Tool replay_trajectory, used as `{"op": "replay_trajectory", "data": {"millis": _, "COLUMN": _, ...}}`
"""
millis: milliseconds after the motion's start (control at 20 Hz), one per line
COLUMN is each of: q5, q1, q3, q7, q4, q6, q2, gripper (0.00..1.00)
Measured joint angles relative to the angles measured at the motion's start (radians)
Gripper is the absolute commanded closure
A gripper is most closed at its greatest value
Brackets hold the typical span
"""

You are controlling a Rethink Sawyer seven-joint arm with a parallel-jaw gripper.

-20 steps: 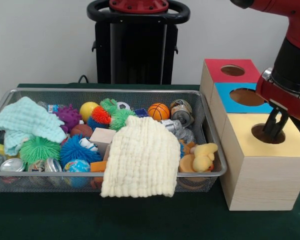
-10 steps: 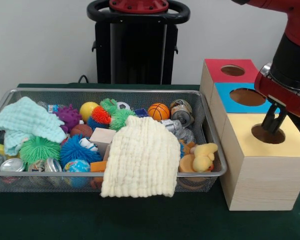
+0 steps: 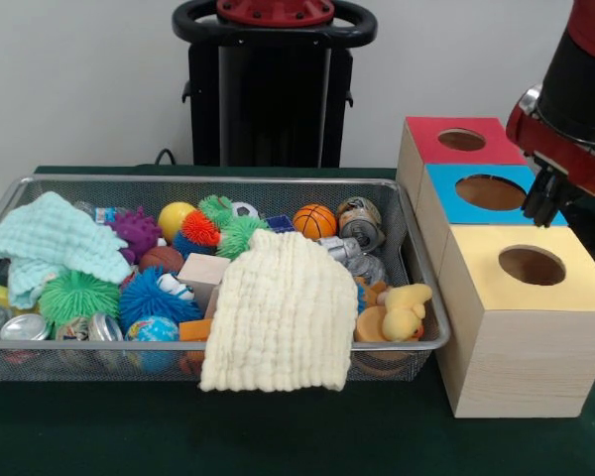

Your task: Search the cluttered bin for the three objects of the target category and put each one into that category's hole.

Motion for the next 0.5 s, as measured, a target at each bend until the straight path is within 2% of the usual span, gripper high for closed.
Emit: {"op": "replay_trajectory", "data": {"millis": 500, "q5": -0.003, "q1": -0.017, "q3": 0.000, "q7": 0.000, "q4": 0.004, "q6": 0.015, "q2": -0.072, "gripper": 1.00}}
